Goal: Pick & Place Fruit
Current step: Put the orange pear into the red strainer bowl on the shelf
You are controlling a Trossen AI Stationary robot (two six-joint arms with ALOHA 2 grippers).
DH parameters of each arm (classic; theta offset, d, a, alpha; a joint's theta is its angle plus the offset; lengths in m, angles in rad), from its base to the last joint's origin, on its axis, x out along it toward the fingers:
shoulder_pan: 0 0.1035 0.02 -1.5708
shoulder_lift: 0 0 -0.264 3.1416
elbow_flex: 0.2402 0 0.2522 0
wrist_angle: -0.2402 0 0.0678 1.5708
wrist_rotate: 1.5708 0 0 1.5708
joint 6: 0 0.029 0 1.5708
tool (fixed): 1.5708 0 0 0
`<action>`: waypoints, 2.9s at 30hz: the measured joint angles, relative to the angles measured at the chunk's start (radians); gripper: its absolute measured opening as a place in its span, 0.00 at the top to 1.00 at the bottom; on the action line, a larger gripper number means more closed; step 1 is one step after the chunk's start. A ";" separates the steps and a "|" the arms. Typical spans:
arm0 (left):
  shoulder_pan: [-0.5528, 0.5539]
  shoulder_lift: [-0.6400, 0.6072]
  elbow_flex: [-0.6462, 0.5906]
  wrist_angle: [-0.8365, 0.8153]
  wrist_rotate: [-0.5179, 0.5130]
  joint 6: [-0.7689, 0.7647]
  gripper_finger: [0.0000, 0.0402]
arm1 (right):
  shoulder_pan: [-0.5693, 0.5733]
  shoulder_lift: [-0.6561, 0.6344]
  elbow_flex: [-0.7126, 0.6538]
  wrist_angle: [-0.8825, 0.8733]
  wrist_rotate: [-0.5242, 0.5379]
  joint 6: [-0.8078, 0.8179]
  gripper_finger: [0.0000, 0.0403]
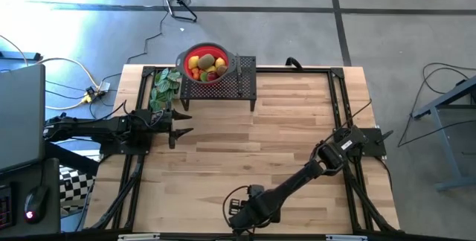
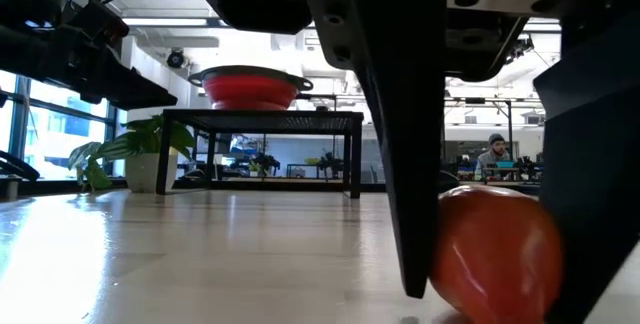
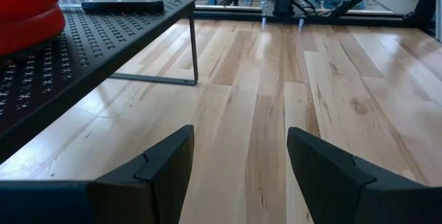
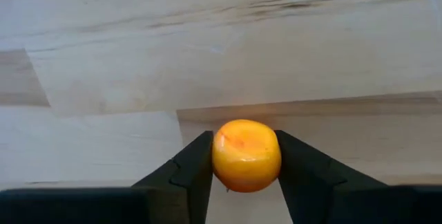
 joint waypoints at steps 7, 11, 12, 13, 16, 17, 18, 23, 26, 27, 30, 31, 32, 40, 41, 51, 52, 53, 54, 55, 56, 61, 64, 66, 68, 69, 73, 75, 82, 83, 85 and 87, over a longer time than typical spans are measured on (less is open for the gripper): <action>0.000 0.000 0.000 0.000 0.000 0.000 0.43 | -0.004 0.000 0.000 0.000 0.007 -0.006 0.67; 0.000 0.000 0.000 0.000 0.000 0.000 0.43 | -0.004 0.000 0.000 0.001 0.004 -0.007 0.65; 0.000 0.000 0.000 0.000 0.000 0.000 0.43 | -0.004 0.000 0.000 0.001 0.005 -0.007 0.64; 0.000 0.000 0.000 0.000 0.000 0.000 0.43 | -0.004 0.000 0.000 0.001 0.004 -0.007 0.64; 0.000 0.000 0.000 0.000 0.000 0.000 0.43 | -0.004 0.000 0.000 0.002 0.004 -0.007 0.63; 0.000 0.000 0.000 0.000 0.000 0.000 0.43 | -0.004 0.000 0.000 0.004 0.004 -0.007 0.64; 0.000 0.000 0.000 0.000 0.000 0.000 0.43 | -0.004 0.000 0.000 0.005 0.004 -0.008 0.64; 0.000 0.000 0.000 -0.004 0.000 0.000 0.43 | -0.003 0.000 0.000 0.008 0.003 -0.024 0.65; 0.000 0.000 0.000 -0.005 0.000 0.000 0.43 | -0.003 0.000 0.000 0.008 0.003 -0.033 0.66; 0.000 0.000 0.000 -0.005 0.000 0.000 0.43 | -0.003 0.000 0.000 0.007 0.003 -0.033 0.66; 0.000 0.000 0.000 -0.005 0.000 0.000 0.43 | -0.004 0.000 0.000 0.005 0.005 -0.033 0.66; 0.000 0.000 0.000 -0.005 0.000 0.000 0.43 | -0.004 0.000 0.000 0.005 0.005 -0.033 0.66; 0.000 0.000 0.000 -0.005 0.000 0.000 0.43 | -0.004 0.000 0.000 0.005 0.005 -0.033 0.66; 0.000 0.000 0.000 -0.006 0.000 0.000 0.43 | -0.003 0.000 0.000 -0.002 0.069 -0.035 0.67; 0.000 0.000 0.000 -0.006 0.000 0.000 0.43 | -0.003 0.000 0.000 -0.002 0.080 -0.039 0.67; 0.000 0.000 0.000 -0.006 0.000 0.000 0.43 | -0.022 -0.004 0.000 -0.011 0.092 -0.150 0.67; 0.000 0.000 0.000 -0.006 0.000 0.000 0.43 | -0.030 -0.005 0.000 -0.013 0.095 -0.172 0.67; 0.000 0.000 0.000 -0.006 0.000 0.000 0.43 | -0.037 -0.007 0.000 -0.021 0.097 -0.196 0.67; 0.000 0.000 0.000 -0.006 0.000 0.000 0.43 | -0.044 -0.013 -0.001 -0.040 0.098 -0.223 0.67; 0.000 0.000 0.000 -0.006 0.000 0.000 0.43 | -0.053 -0.019 -0.001 -0.061 0.098 -0.254 0.67; 0.000 0.000 0.000 -0.006 0.000 0.000 0.43 | -0.063 -0.025 -0.001 -0.076 0.098 -0.284 0.67; 0.000 0.000 0.000 -0.008 0.002 0.000 0.43 | -0.120 -0.069 -0.001 -0.157 0.142 -0.435 0.67; 0.000 0.000 0.000 -0.010 0.002 0.000 0.43 | -0.158 -0.105 -0.001 -0.166 0.200 -0.534 0.67; 0.000 0.000 0.000 -0.010 0.002 0.000 0.43 | -0.185 -0.125 0.000 -0.166 0.248 -0.601 0.67; 0.000 0.000 0.000 -0.010 0.002 0.000 0.43 | -0.213 -0.144 0.000 -0.164 0.291 -0.666 0.67; 0.000 0.000 0.000 -0.010 0.002 0.000 0.43 | -0.227 -0.156 0.000 -0.161 0.312 -0.699 0.67; 0.000 0.000 0.000 -0.011 0.002 0.000 0.43 | -0.280 -0.205 0.000 -0.157 0.389 -0.826 0.67; 0.000 0.000 0.000 -0.011 0.002 0.000 0.43 | -0.306 -0.225 0.000 -0.151 0.419 -0.889 0.67; 0.000 0.000 0.000 -0.011 0.001 0.000 0.43 | -0.408 -0.299 0.000 -0.014 0.513 -1.156 0.67; 0.000 0.000 0.000 -0.011 0.001 0.000 0.43 | -0.425 -0.309 0.000 0.029 0.528 -1.208 0.67; 0.000 0.000 0.000 -0.010 0.000 0.000 0.43 | -0.458 -0.325 -0.001 0.113 0.544 -1.312 0.67; 0.000 0.000 0.000 -0.010 -0.002 0.000 0.43 | -0.492 -0.338 0.000 0.217 0.566 -1.419 0.67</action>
